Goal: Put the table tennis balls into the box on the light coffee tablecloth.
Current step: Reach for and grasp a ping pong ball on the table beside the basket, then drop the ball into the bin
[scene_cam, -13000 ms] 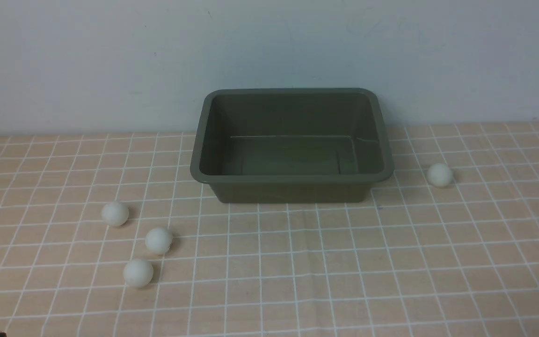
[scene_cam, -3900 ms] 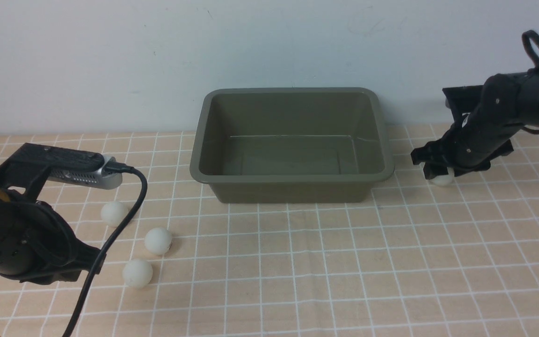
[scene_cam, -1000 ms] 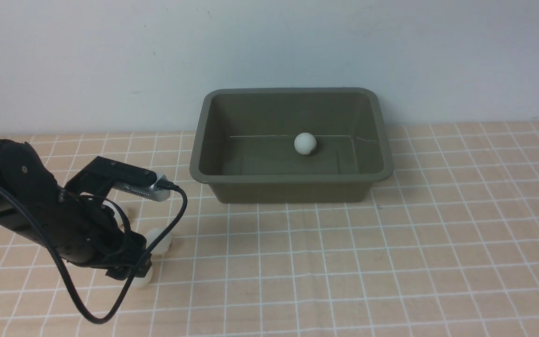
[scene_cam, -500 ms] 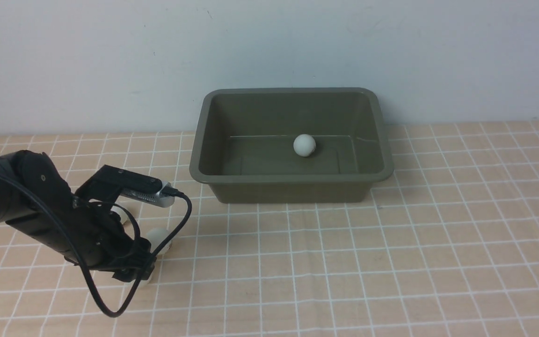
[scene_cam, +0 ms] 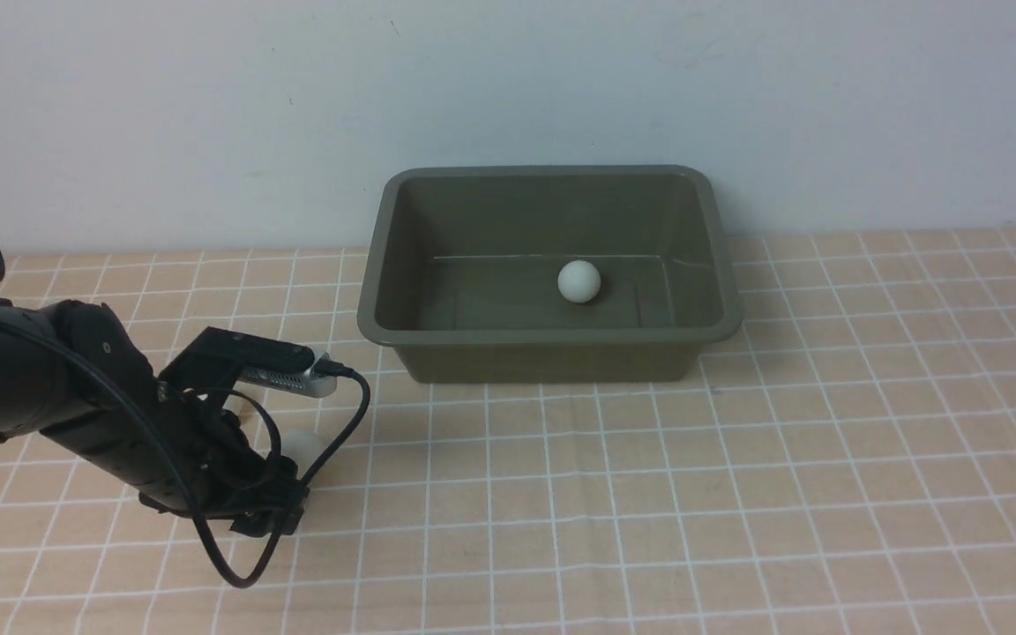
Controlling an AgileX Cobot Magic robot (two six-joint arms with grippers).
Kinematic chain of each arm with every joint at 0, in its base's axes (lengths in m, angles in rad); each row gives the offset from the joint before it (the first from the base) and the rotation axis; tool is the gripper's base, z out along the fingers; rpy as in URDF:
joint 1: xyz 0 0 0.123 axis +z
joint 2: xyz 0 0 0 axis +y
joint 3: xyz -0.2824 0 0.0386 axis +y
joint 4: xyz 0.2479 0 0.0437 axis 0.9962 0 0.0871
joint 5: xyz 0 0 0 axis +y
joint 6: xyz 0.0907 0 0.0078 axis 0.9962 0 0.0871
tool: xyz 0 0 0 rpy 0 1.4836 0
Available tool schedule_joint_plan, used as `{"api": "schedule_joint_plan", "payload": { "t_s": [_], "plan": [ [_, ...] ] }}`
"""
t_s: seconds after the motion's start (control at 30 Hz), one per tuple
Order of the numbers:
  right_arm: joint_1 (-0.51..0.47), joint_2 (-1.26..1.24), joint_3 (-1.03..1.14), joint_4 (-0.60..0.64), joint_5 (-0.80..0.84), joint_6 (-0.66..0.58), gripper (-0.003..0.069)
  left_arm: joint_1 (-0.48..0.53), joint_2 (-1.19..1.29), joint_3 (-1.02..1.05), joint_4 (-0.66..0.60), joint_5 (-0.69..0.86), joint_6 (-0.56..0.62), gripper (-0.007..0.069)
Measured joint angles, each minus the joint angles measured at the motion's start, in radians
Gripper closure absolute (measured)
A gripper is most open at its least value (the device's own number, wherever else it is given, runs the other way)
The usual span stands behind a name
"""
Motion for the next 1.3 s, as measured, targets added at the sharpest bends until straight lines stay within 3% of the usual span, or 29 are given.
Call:
{"api": "schedule_joint_plan", "payload": {
  "t_s": [0.17,0.2,0.43,0.67,0.77,0.93,1.07,1.3],
  "plan": [
    [0.0,0.0,0.003,0.0,0.003,0.004,0.0675,0.0,0.004,0.0,-0.021,0.0,0.014,0.026],
    [0.0,0.0,0.003,0.0,0.009,0.004,0.0675,0.0,0.004,0.0,-0.026,0.0,0.021,0.0302],
    [0.0,0.0,0.003,-0.002,0.018,0.004,0.0675,0.0,0.003,-0.011,-0.03,0.048,0.026,0.0306],
    [0.0,0.0,0.004,-0.005,0.018,0.004,0.0675,0.0,-0.035,-0.191,-0.043,0.494,0.026,0.0306],
    [0.0,0.0,0.009,-0.01,0.018,0.004,0.0675,0.0,-0.038,-0.328,-0.088,0.594,0.028,0.0306],
    [0.0,0.0,0.011,-0.017,0.042,0.004,0.0675,-0.01,-0.037,-0.487,-0.2,0.52,0.082,0.0306],
    [0.0,0.0,0.011,-0.017,0.063,0.008,0.0675,-0.072,0.001,-0.61,-0.287,0.33,0.168,0.0306],
    [0.0,0.0,0.011,-0.014,0.069,0.031,0.0675,-0.181,0.183,-0.731,-0.292,0.203,0.211,0.0306]
  ]
}}
